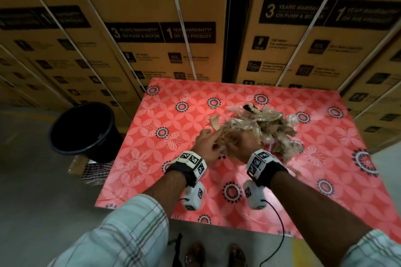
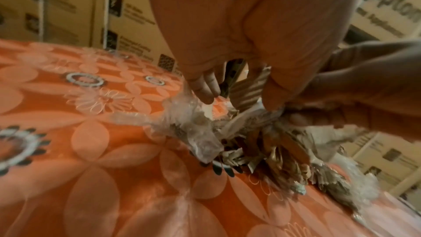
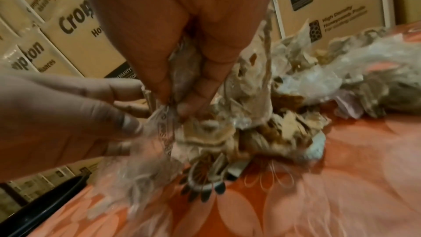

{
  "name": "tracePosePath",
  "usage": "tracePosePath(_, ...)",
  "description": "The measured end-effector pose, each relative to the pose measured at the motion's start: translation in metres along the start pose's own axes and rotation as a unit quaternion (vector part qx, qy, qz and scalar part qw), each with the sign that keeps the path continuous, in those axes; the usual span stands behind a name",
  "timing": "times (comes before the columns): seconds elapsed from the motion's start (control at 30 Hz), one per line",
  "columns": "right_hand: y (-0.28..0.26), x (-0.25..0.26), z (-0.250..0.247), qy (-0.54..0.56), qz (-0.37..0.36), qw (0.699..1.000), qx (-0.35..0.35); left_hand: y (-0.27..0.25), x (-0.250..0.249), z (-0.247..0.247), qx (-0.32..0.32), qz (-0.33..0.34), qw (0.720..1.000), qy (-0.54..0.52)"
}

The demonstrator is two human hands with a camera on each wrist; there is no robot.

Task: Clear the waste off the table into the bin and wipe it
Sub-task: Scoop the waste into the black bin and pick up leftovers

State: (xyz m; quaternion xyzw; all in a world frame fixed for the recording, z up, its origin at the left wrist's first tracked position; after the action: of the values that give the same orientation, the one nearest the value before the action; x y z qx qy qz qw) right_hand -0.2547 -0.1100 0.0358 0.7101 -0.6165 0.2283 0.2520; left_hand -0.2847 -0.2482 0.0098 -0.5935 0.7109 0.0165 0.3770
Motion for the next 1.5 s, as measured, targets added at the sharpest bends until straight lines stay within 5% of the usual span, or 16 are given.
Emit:
tracePosePath(0.17, 0.02, 0.012, -0.023, -0.023, -0.079, 0.996, 0.032, 0.0, -0.018, -0.009, -0.005, 0.018, 0.998, 0.061)
tracePosePath(0.43, 0.03, 0.016, -0.041, -0.002, -0.098, 0.995, -0.013, 0.0, -0.034, -0.028, -0.101, 0.086, 0.988, -0.08)
tracePosePath(0.63, 0.023, 0.011, -0.044, 0.045, -0.081, 0.989, -0.112, 0.011, -0.033, -0.034, -0.12, 0.043, 0.98, -0.155)
tracePosePath(0.73, 0.022, 0.013, -0.042, 0.014, -0.117, 0.989, -0.095, 0.02, -0.027, -0.037, -0.126, 0.021, 0.977, -0.17)
tracePosePath(0.97, 0.018, 0.008, -0.043, 0.056, -0.119, 0.98, -0.147, 0.023, -0.046, -0.045, 0.005, 0.024, 0.948, -0.317)
tracePosePath(1.17, 0.021, 0.007, -0.048, 0.045, -0.122, 0.973, -0.192, 0.016, -0.061, -0.053, 0.107, 0.002, 0.939, -0.326)
tracePosePath(1.5, 0.022, 0.01, -0.046, 0.025, -0.17, 0.969, -0.179, 0.02, -0.053, -0.054, 0.127, -0.022, 0.932, -0.339)
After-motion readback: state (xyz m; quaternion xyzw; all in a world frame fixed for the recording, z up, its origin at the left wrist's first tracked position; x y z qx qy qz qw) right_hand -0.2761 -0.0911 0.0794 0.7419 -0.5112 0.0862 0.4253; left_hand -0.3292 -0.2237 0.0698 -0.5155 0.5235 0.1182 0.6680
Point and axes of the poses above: each hand's wrist, its own y-axis towards the middle knuckle, its own z-axis out of the palm, x = y × z, the point moved 5 cm from there along y, towards the middle knuckle, and after that the axes turned 14 degrees about -z, right-handed, at the moved point
